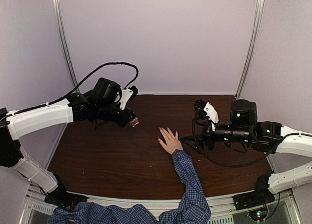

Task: Paint the nails
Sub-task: Put down the nail polish bottle at the center of the board.

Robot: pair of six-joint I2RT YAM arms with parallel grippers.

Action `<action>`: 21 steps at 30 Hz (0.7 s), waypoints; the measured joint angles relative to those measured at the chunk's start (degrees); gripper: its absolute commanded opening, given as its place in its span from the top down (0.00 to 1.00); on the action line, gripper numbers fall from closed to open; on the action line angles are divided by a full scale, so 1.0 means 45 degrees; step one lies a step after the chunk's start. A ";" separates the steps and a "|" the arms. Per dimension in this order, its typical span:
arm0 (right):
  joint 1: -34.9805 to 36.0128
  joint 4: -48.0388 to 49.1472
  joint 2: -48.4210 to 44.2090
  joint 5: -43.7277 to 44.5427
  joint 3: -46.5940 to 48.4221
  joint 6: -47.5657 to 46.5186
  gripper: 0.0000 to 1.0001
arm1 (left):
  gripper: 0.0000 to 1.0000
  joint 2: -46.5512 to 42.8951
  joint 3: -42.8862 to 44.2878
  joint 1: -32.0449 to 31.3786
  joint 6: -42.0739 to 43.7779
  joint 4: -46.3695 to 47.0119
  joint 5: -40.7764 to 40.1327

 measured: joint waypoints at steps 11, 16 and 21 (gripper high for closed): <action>-0.0219 -0.0102 -0.0379 0.0087 -0.0301 0.0403 0.00 | 1.00 0.2132 -0.0743 0.0918 -0.0374 0.1729 -0.0228; -0.0219 -0.0097 -0.0384 0.0083 -0.0379 0.0418 0.00 | 1.00 0.2992 -0.0792 0.1044 -0.0447 0.2307 -0.0248; -0.0238 -0.0092 -0.0393 0.0083 -0.0471 0.0423 0.00 | 1.00 0.3565 -0.0918 0.1093 -0.0515 0.2924 -0.0277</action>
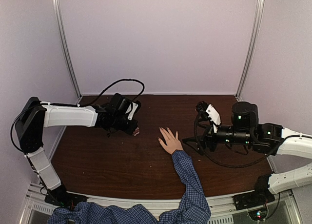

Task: Paint the nails
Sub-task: Put down the nail polish bottle at the center of the board.

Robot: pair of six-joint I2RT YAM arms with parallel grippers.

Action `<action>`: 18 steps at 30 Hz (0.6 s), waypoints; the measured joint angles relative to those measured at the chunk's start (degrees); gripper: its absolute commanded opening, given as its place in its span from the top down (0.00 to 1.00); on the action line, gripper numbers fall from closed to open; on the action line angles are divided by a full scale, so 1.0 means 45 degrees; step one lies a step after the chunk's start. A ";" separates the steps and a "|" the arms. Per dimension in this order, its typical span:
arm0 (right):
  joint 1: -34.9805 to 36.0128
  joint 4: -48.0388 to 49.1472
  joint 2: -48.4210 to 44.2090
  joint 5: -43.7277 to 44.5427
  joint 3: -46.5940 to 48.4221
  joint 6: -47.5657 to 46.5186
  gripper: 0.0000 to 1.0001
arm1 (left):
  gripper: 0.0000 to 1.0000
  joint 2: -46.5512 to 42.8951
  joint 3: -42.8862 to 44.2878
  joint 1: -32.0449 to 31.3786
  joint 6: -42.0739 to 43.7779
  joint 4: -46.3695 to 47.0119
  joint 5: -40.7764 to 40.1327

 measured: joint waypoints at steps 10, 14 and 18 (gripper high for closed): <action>-0.0049 0.0010 0.0039 -0.0010 -0.0029 0.0000 0.00 | 1.00 0.0928 -0.0170 0.0083 -0.0141 0.0933 -0.0010; -0.0049 0.0010 0.0199 -0.0015 -0.0029 0.0005 0.00 | 1.00 0.1127 -0.0379 0.0107 -0.0233 0.1292 0.0015; -0.0049 0.0010 0.0301 -0.0019 -0.0029 0.0005 0.00 | 0.99 0.1287 -0.0636 0.0136 -0.0330 0.1685 0.0039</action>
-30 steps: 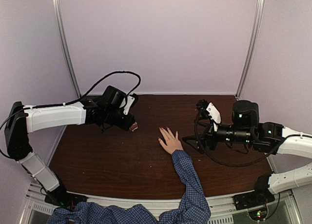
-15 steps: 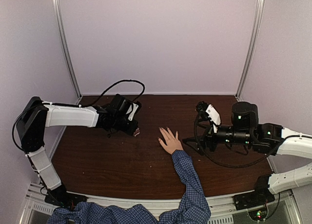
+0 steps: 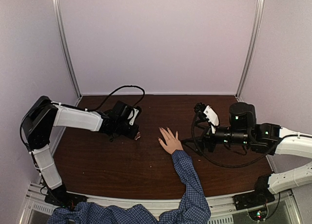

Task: Paint the nails
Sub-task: Put down the nail polish bottle at the center of the board, then reset both arms

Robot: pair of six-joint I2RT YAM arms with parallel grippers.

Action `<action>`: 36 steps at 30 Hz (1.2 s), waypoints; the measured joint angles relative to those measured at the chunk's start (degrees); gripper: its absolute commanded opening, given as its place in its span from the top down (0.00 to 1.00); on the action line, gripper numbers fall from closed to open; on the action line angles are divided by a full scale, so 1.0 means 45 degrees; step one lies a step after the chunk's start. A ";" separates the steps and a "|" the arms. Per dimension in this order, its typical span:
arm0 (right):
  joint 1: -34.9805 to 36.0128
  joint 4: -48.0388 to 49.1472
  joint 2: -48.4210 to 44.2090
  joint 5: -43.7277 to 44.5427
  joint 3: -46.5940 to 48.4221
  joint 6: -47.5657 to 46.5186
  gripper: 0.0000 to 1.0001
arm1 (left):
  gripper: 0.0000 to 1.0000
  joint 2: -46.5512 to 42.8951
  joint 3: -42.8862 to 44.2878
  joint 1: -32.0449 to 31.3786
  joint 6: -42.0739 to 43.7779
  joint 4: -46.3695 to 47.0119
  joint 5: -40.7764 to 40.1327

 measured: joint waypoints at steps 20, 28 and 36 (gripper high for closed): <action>0.0000 0.0136 0.0253 -0.0102 0.0000 0.0034 0.00 | 0.48 -0.0330 -0.0588 0.0019 -0.0282 0.0325 0.0204; -0.0068 0.0136 0.0253 -0.0102 0.0107 0.0078 0.00 | 0.17 -0.2433 -0.0287 0.0019 -0.0189 -0.0792 0.0306; -0.1083 0.0015 0.0267 -0.0476 0.0670 0.0529 0.00 | 0.02 -0.4065 0.1049 0.0141 -0.0068 -0.2395 0.1851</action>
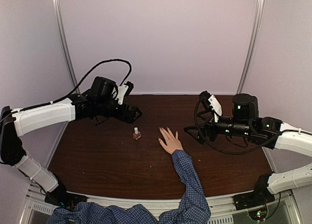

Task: Paint the nails
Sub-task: Reset both arms

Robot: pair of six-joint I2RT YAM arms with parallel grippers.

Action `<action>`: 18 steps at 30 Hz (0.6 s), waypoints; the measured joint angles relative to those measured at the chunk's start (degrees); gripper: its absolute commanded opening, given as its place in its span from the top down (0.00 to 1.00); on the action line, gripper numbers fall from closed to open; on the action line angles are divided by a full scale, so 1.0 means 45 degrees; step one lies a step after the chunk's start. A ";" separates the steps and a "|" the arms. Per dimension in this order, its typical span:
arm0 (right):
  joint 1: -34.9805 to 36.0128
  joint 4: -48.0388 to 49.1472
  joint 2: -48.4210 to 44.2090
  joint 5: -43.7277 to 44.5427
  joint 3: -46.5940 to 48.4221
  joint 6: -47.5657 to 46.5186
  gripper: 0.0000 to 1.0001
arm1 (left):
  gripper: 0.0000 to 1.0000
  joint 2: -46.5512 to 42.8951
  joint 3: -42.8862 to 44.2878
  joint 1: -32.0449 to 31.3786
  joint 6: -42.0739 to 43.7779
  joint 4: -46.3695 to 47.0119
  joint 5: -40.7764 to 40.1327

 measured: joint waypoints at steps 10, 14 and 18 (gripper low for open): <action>-0.2890 -0.0189 -0.0083 -0.0563 -0.0214 0.1443 0.00 | 0.02 -0.2807 -0.1258 0.1263 -0.1549 -0.1025 -0.0214; -0.3784 -0.0155 -0.0253 -0.0607 -0.1190 0.2021 0.00 | 0.02 -0.3497 -0.2633 0.1355 -0.2210 -0.1117 -0.0957; -0.4289 -0.0126 -0.0457 -0.0602 -0.2249 0.2424 0.00 | 0.02 -0.3478 -0.3784 0.1355 -0.2623 -0.1156 -0.1326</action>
